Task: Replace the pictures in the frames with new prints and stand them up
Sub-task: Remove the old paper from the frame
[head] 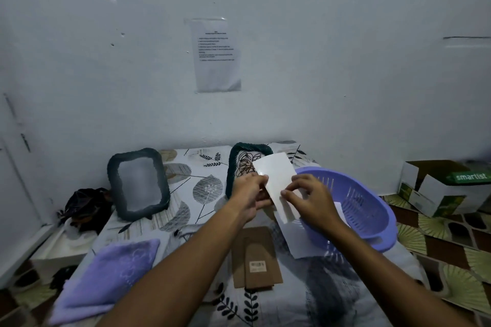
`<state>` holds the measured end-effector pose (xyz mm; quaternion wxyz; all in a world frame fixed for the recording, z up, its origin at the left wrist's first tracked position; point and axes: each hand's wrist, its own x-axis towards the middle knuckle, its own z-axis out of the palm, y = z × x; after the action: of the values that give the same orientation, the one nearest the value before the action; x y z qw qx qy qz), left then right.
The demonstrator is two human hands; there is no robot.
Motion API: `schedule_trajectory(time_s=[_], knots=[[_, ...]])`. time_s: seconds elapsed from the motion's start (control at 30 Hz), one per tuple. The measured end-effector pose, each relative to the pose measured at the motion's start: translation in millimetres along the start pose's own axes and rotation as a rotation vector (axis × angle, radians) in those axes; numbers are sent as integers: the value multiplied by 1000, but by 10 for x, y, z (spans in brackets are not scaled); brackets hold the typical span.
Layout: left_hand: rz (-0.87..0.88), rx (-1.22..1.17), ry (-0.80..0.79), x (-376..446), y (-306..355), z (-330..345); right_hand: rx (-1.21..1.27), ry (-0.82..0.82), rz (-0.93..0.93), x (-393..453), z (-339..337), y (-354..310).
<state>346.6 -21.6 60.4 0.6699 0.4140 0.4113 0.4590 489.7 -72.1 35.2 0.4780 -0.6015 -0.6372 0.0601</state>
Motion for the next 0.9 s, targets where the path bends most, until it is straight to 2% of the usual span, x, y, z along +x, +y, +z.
schedule_trajectory(time_s=[0.1, 0.27, 0.33, 0.5, 0.63, 0.73, 0.9], knots=[[33, 63, 7, -64, 80, -256, 128, -4, 104, 29, 128, -135], [27, 80, 77, -158, 126, -807, 578, -220, 469, 42, 450, -320], [12, 108, 109, -201, 106, -1014, 668, -286, 577, 15, 606, -364], [0, 323, 194, -367, 42, -1609, 531, -408, 581, -150, 1055, -544], [169, 712, 271, -429, -50, -2072, 437, -431, 578, -337, 1311, -670], [293, 1034, 165, -459, -103, -2289, 417, -408, 564, -414, 1422, -708], [290, 1335, -146, -486, -191, -2440, 280, -429, 437, -473, 1526, -736]])
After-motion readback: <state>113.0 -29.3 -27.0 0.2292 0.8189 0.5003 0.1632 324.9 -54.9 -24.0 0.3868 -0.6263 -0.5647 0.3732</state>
